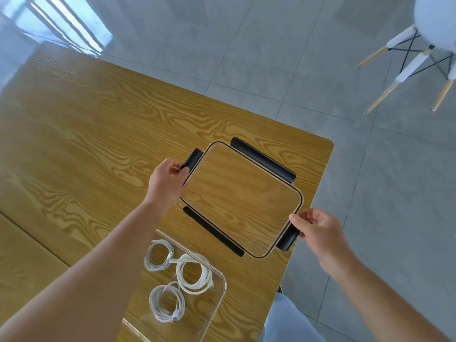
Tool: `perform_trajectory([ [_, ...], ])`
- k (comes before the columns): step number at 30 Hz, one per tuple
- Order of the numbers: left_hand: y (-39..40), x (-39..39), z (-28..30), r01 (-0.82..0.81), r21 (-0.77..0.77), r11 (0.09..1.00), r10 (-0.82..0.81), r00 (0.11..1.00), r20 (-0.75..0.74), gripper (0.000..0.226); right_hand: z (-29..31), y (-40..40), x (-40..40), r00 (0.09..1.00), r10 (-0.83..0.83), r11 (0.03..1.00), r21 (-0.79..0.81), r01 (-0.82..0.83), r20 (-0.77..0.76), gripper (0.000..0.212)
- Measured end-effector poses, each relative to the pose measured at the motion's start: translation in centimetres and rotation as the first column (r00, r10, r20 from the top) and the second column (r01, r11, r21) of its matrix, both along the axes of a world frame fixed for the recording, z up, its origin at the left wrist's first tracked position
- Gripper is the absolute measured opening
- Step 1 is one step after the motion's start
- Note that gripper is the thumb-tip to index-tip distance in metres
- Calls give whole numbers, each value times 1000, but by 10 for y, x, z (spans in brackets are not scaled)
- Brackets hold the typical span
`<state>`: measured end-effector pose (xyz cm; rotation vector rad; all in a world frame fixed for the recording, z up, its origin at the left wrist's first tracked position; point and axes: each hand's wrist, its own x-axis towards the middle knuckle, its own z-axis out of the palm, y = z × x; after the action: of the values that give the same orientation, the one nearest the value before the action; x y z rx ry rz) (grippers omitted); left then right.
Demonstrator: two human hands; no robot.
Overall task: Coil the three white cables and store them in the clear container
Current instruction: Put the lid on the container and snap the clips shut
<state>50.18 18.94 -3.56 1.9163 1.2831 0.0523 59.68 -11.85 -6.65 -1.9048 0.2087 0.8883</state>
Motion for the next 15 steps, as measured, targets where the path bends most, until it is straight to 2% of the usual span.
perform_trajectory([
  [5, 3, -15, 23, -67, 2, 998, 66, 991, 119, 10, 19, 7, 0, 998, -49, 991, 121, 54, -44, 11],
  [15, 4, -72, 56, -236, -72, 969, 246, 920, 306, 5, 55, 16, -25, 999, 19, 968, 252, -5, -51, 9],
])
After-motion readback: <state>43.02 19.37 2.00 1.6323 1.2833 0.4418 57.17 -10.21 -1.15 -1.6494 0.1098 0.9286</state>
